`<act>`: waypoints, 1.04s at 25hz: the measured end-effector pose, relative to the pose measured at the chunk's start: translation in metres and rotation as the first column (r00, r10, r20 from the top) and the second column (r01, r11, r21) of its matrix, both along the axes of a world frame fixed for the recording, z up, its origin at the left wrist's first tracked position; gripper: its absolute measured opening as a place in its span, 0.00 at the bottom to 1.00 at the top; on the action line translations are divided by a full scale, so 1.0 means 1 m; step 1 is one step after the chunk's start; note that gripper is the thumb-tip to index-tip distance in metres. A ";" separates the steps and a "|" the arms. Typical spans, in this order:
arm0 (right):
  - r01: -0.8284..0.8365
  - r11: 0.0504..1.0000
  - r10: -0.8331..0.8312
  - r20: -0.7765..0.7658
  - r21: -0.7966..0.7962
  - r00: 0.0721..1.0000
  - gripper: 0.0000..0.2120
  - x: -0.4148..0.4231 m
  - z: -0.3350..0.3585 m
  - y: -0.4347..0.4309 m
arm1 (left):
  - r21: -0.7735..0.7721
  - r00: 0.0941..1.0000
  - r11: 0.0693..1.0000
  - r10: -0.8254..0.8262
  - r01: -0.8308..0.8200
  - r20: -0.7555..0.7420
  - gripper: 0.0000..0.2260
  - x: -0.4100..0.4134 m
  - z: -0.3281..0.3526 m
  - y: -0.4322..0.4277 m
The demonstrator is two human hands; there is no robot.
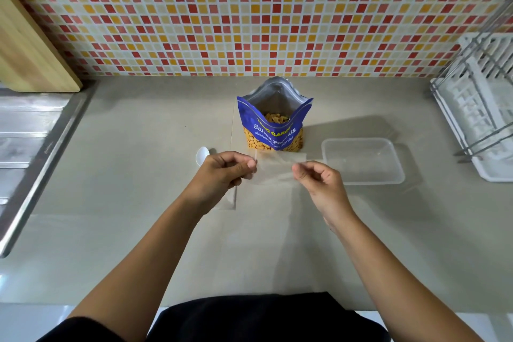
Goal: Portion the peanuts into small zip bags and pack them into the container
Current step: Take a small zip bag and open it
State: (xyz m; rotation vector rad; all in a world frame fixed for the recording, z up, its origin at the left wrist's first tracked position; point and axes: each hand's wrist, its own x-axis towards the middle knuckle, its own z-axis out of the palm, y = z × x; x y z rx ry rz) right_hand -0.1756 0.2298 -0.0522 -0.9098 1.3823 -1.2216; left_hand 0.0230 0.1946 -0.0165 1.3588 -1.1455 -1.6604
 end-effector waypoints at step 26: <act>0.026 0.999 -0.028 0.051 0.031 0.998 0.08 -0.003 0.013 -0.006 | -0.185 0.946 0.983 0.068 -0.009 0.316 0.05 -0.009 0.009 -0.007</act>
